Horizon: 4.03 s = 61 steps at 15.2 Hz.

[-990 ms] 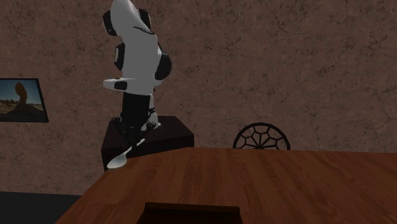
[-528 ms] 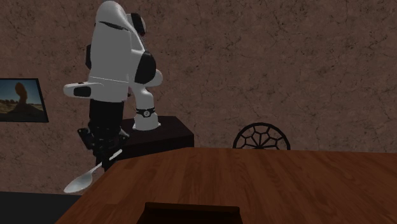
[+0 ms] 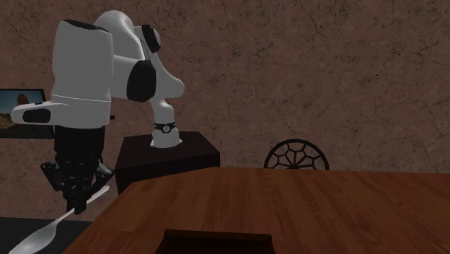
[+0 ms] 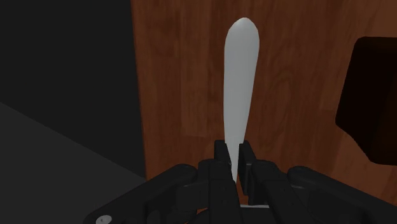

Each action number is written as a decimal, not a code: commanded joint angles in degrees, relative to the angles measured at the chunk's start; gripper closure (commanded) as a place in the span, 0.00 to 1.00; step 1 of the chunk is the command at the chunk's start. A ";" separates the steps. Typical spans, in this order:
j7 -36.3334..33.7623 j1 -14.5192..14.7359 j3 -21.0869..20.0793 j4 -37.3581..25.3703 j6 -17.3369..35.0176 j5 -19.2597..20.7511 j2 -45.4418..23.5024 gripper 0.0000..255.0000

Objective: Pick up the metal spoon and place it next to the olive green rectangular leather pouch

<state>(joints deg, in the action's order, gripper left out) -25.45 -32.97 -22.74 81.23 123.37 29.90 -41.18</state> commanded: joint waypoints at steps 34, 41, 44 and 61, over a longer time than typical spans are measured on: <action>-5.55 3.52 5.83 -3.29 13.98 6.33 -17.43 1.00; -5.80 3.86 6.27 -4.27 14.71 6.64 -19.08 1.00; -5.80 3.86 6.27 -4.27 14.71 6.64 -19.08 1.00; -5.93 3.05 4.67 0.60 12.49 5.64 -12.37 0.00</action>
<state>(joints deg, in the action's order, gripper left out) -31.36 -29.92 -18.07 81.79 135.86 35.54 -53.58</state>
